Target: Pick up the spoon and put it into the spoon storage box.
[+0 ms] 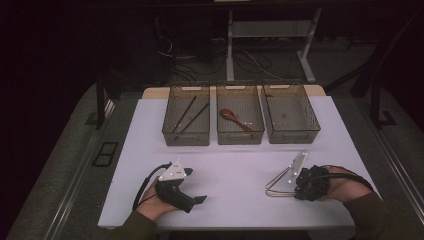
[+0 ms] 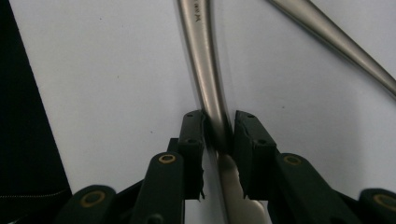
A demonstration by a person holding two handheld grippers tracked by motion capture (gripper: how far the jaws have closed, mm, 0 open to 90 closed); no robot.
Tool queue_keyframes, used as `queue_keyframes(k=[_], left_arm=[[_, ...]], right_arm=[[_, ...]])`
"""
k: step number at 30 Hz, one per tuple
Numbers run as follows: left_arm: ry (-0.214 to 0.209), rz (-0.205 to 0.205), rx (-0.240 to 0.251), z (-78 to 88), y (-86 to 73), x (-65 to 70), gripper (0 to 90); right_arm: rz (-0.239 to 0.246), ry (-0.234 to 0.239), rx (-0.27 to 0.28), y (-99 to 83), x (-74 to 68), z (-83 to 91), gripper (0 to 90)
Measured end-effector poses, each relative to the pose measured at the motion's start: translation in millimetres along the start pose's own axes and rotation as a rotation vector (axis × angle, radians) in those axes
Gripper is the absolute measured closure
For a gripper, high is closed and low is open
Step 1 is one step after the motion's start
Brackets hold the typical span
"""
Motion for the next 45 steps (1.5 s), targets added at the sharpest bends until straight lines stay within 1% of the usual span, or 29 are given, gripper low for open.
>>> queue_keyframes(k=[2,4,6,9,11,14,15,17,19,25,26,27,31,32,33,35,38,41,43,45], left_arm=[[0.0,0.0,0.001,-0.1,0.2,0.3,0.0],[0.001,0.001,0.002,-0.5,0.3,0.6,0.0],[0.0,-0.001,0.002,-0.5,0.4,0.8,0.0],[0.001,0.0,0.004,-0.5,0.6,0.9,0.0],[0.001,0.0,0.004,-0.3,0.5,0.6,0.0],[0.0,-0.001,0.0,-0.2,0.3,0.0,0.0],[0.001,-0.001,0.0,-0.3,0.2,0.0,0.0],[0.002,-0.001,0.002,0.0,0.4,0.2,0.0],[0.003,0.0,0.005,0.4,0.6,0.2,0.0],[0.002,0.001,0.01,0.2,0.3,-0.5,0.0],[0.002,0.002,0.012,0.3,0.4,-0.3,0.0],[0.001,0.002,0.012,0.4,0.6,-0.2,0.0],[0.001,0.004,0.015,0.7,0.4,-0.8,0.0],[0.001,0.005,0.015,0.7,0.3,-1.0,0.0],[0.001,0.004,0.014,0.8,0.3,-1.3,0.0],[0.001,0.007,0.016,1.0,0.2,-1.7,0.0],[0.001,0.008,0.018,1.2,0.2,-2.3,0.0],[0.002,0.006,0.018,1.0,0.1,-2.8,0.0],[0.003,0.009,0.02,1.1,0.3,-2.9,0.0],[0.004,0.01,0.02,0.9,0.3,-3.1,0.0]], right_arm=[[0.016,-0.003,-0.01,1.1,-0.8,-0.1,76.0],[0.028,-0.003,-0.013,2.0,-2.4,-0.3,79.5],[0.04,-0.012,-0.017,2.1,-3.1,-0.2,79.7],[0.03,-0.004,0.008,-0.3,-3.2,0.5,79.7],[0.027,0.003,0.044,-3.8,-1.8,1.6,79.7],[0.004,0.004,0.089,-7.1,-1.3,3.9,79.7],[-0.008,0.005,0.113,-7.7,-0.3,5.8,79.7],[-0.035,-0.007,0.169,-8.8,3.1,11.5,79.7],[-0.046,-0.016,0.212,-9.6,5.9,15.8,79.7],[-0.137,-0.035,0.322,-12.0,10.8,26.0,79.6],[-0.162,-0.042,0.347,-12.6,12.5,27.5,79.7],[-0.184,-0.05,0.361,-13.3,14.3,29.4,79.7],[-0.255,-0.081,0.422,-16.1,20.6,37.4,79.6],[-0.284,-0.089,0.451,-16.7,22.4,40.4,79.6],[-0.297,-0.096,0.468,-17.2,24.0,42.2,79.7],[-0.326,-0.12,0.502,-19.1,28.3,46.7,79.7],[-0.383,-0.158,0.542,-21.7,35.3,54.5,79.7],[-0.417,-0.19,0.585,-22.4,42.4,63.7,79.7],[-0.447,-0.215,0.617,-21.8,47.3,72.1,79.7],[-0.463,-0.239,0.641,-20.5,53.2,80.6,79.7]])
Point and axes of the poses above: each handheld gripper's, and its own axes: z roughly backward along the jaws, y roughly out of its top, x roughly to its right, the point moved 4 cm from there along -z, roughly forward along the jaws, and after that the axes turned 3 degrees about x, right-handed, at the moved point
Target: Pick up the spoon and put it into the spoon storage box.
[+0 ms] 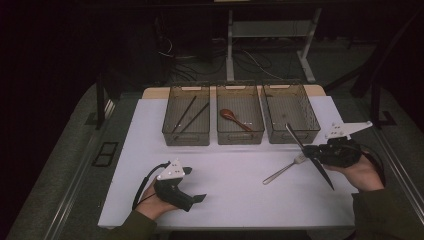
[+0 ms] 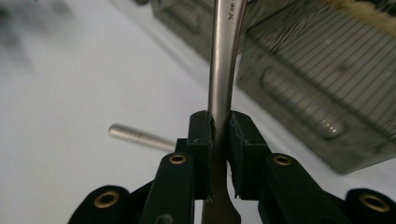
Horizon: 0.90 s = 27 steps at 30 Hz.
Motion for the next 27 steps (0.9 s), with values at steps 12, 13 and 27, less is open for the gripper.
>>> queue_keyframes(k=[12,13,27], left_arm=[[-0.001,-0.001,0.002,0.5,0.2,0.5,0.0],[-0.001,-0.001,0.003,0.4,0.4,0.8,0.0],[-0.008,0.001,0.012,1.9,0.7,0.4,0.0]], right_arm=[[-0.072,-0.116,0.124,68.3,41.7,-4.2,79.7],[-0.074,-0.131,0.133,74.0,45.4,-6.3,79.7],[-0.095,-0.259,0.148,124.8,105.7,-48.1,79.7]])
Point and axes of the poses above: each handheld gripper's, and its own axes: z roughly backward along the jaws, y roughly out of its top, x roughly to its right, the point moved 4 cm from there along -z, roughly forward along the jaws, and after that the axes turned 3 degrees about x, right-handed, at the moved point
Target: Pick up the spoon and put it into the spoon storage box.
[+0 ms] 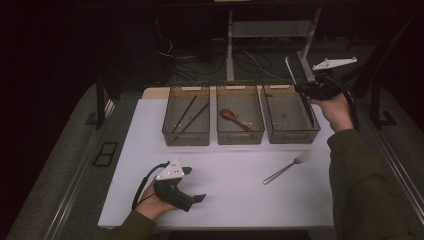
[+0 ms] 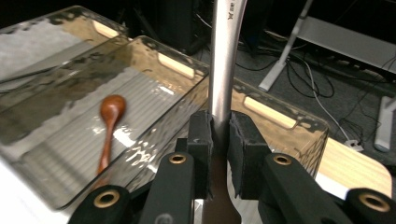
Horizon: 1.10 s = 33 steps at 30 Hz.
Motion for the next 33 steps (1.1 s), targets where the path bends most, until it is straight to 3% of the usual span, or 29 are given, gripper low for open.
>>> queue_keyframes(k=[4,9,25,30,33], left_arm=[[-0.004,-0.001,0.001,-0.3,-0.2,-0.5,0.0],[-0.006,0.005,0.005,-0.7,0.1,0.4,0.0],[-0.009,0.003,0.002,-1.3,0.1,0.9,0.0],[-0.01,0.0,0.001,-0.9,0.3,1.2,0.0],[-0.011,-0.002,0.001,-0.6,0.3,1.4,0.0]], right_arm=[[-0.01,-0.029,-0.011,-6.2,6.9,-15.7,79.6],[-0.023,-0.05,-0.068,-23.2,11.5,-31.5,79.6],[-0.049,-0.033,-0.228,-65.5,12.6,-60.5,79.4],[-0.057,-0.041,-0.24,-70.1,8.0,-68.4,79.7],[-0.078,-0.044,-0.237,-71.5,8.0,-68.6,72.8]])
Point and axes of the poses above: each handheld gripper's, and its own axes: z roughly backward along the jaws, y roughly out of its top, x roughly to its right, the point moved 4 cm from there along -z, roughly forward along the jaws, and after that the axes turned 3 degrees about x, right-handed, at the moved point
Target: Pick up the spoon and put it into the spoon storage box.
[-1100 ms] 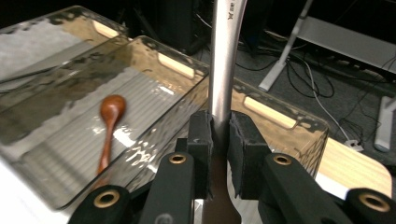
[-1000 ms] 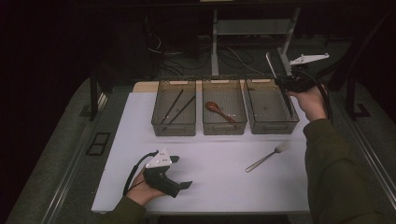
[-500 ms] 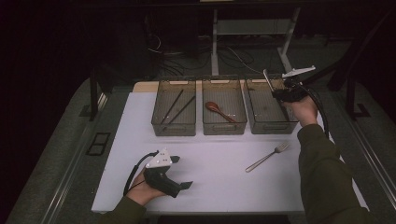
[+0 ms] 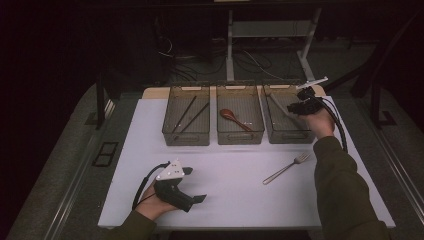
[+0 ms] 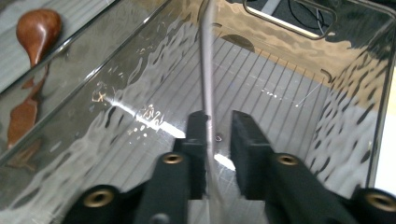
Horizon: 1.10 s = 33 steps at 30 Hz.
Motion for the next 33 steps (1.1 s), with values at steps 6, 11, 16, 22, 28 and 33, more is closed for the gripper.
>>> queue_keyframes(k=[6,11,16,22,28,33], left_arm=[[0.001,0.0,-0.002,-0.6,0.0,0.4,0.0],[0.001,-0.004,-0.004,-0.9,0.0,0.8,0.0],[0.002,-0.006,-0.008,-1.4,-0.2,0.9,0.0],[0.005,-0.009,-0.01,-1.4,-0.2,1.0,0.0],[0.009,-0.012,-0.016,-1.3,-1.1,0.8,0.0],[0.009,-0.012,-0.017,-1.2,-1.4,0.5,0.0]], right_arm=[[-0.036,0.061,0.052,-5.7,-1.3,12.0,60.0],[-0.044,0.089,0.104,-13.7,-7.9,31.7,48.0],[-0.018,0.149,0.138,-23.9,-23.3,59.9,42.1],[0.008,0.184,0.157,-38.8,-41.4,91.5,41.0],[0.033,0.208,0.17,-59.4,-55.7,111.2,49.7],[0.052,0.206,0.149,-78.3,-63.5,112.7,60.9]])
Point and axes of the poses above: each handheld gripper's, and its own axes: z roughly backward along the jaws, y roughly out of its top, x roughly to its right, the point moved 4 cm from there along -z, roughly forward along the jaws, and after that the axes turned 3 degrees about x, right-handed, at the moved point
